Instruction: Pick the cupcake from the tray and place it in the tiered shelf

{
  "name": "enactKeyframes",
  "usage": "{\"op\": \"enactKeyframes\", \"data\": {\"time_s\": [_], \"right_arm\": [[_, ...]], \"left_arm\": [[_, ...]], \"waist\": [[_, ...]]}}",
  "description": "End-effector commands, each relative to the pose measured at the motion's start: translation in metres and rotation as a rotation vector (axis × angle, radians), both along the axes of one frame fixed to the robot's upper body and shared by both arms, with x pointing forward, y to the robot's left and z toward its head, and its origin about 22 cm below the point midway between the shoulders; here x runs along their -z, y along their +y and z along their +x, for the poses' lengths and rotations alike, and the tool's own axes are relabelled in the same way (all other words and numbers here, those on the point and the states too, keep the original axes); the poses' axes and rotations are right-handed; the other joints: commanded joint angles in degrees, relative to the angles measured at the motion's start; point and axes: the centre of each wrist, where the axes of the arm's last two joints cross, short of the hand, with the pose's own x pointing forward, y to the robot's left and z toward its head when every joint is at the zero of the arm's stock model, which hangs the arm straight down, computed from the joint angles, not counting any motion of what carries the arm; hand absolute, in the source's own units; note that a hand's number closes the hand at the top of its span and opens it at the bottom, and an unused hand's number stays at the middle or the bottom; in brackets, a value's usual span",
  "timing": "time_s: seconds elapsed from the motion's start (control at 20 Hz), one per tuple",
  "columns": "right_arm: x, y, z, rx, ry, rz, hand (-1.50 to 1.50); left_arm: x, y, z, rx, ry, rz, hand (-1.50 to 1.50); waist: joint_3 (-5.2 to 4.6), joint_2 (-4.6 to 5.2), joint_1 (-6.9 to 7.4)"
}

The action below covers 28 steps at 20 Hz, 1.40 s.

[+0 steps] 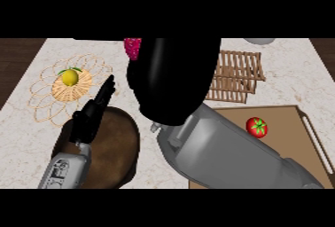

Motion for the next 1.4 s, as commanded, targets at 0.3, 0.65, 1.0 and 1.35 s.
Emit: {"op": "enactKeyframes", "data": {"time_s": [0.3,0.65,1.0,1.35], "right_arm": [[-0.039,0.015,0.01,0.233,0.067,0.079,1.5],[-0.047,0.017,0.036,0.263,0.035,-0.006,1.5],[-0.001,0.01,0.066,0.266,0.006,-0.181,1.5],[-0.024,-0.016,0.076,0.176,-0.127,0.12,1.5]], "left_arm": [[0.009,0.014,-0.016,-0.003,0.0,0.011,0.0],[0.003,0.01,-0.011,-0.011,0.001,-0.002,0.0],[-0.006,-0.007,-0.02,-0.026,-0.015,0.007,0.0],[0.003,0.004,-0.007,-0.019,-0.018,-0.001,0.0]], "waist": [[0.11,0.4,-0.27],[0.13,0.7,-0.59],[0.19,0.69,-0.82],[0.32,1.32,-0.98]]}}
